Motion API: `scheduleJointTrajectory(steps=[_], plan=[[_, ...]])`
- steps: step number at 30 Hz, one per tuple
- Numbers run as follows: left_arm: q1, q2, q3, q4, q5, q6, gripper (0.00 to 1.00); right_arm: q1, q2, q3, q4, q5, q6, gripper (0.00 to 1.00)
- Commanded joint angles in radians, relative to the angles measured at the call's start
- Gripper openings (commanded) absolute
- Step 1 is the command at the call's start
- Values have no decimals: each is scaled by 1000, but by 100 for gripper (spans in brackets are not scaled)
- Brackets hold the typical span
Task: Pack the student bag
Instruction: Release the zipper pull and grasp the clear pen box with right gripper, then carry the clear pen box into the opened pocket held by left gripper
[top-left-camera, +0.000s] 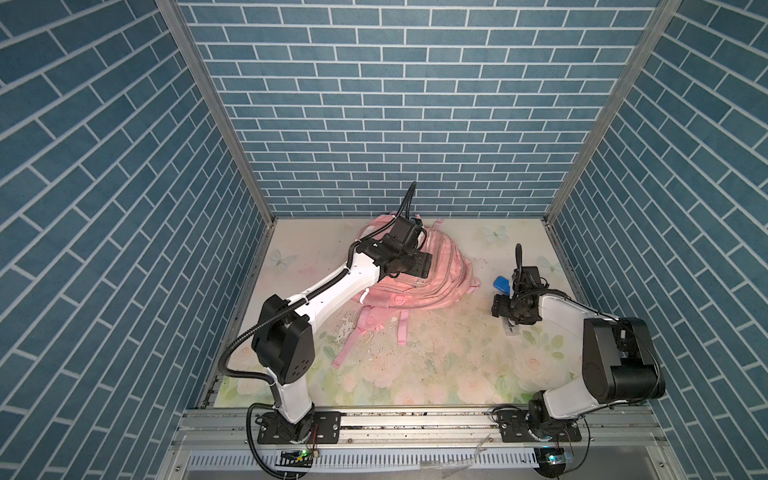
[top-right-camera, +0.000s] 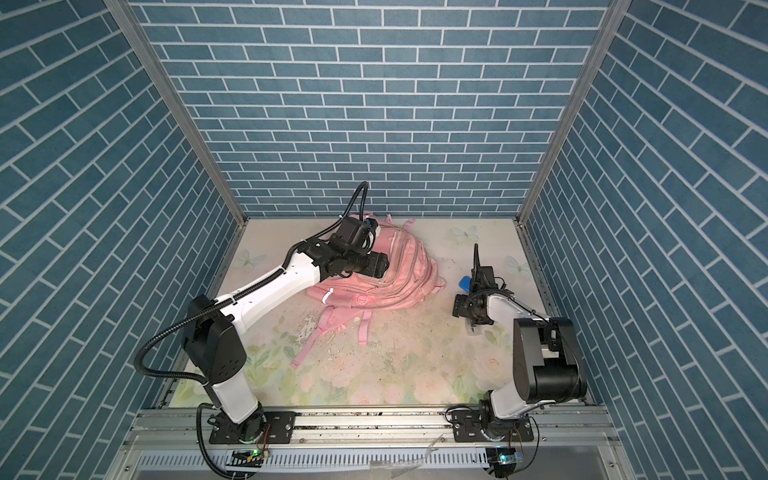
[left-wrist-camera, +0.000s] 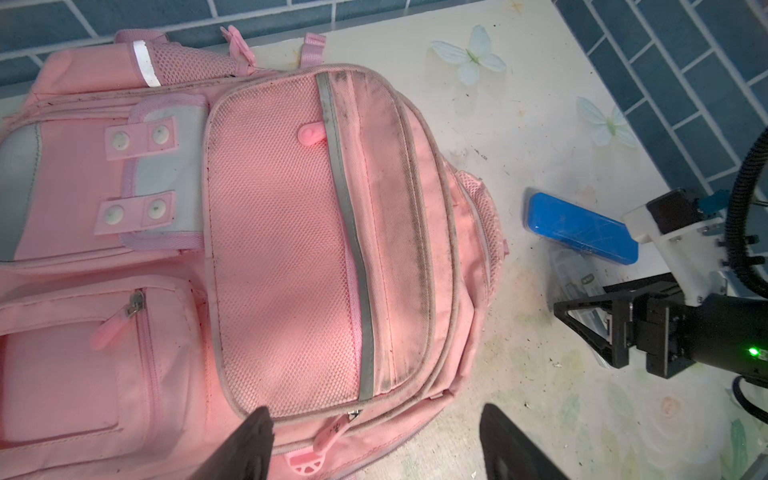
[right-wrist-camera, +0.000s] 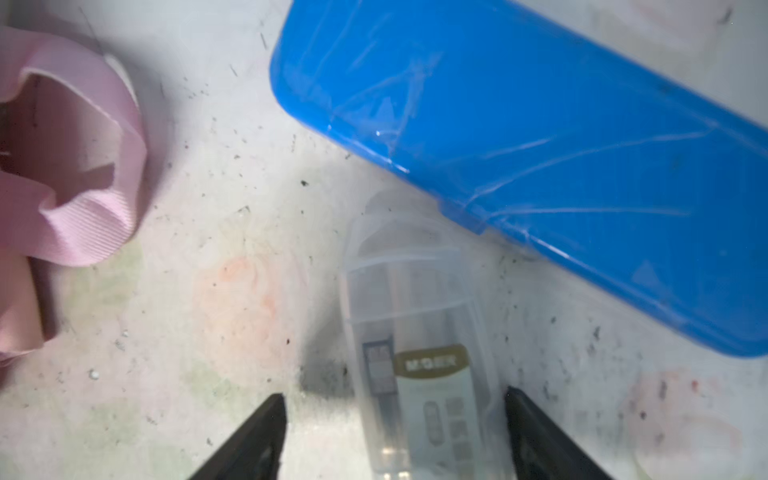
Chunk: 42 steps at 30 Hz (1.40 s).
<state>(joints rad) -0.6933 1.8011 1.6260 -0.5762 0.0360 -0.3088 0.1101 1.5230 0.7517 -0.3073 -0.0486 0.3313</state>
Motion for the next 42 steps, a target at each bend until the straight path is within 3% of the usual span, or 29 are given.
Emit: scheduleJointTrajectory(steps=[1,6,11,15,17,21,25,27,35,42], plan=[[-27,42,74,-48,-79,30,79,2,10,-51,-107,-33,76,71],[-83,165,190,-152,-180,36,79,3,28,-51,-89,-52,76,56],[-123,266,254,-176,-251,21,79,5,-10,-45,-92,-51,71,51],[-124,369,348,-263,-374,-65,79,6,-64,-43,-95,-60,72,46],[-120,405,393,-304,-413,-119,75,6,-86,-42,-101,-66,74,44],[-117,379,392,-285,-466,-172,55,5,-118,-37,-113,-85,74,39],[-109,291,312,-188,-450,-170,12,11,-153,-22,-101,-146,80,35],[-107,244,268,-151,-443,-177,4,22,-169,1,-95,-179,95,35],[-73,16,42,61,-344,-229,0,208,-152,207,42,-298,262,34],[-13,-61,-102,178,-208,-292,0,330,-21,300,388,-367,531,35]])
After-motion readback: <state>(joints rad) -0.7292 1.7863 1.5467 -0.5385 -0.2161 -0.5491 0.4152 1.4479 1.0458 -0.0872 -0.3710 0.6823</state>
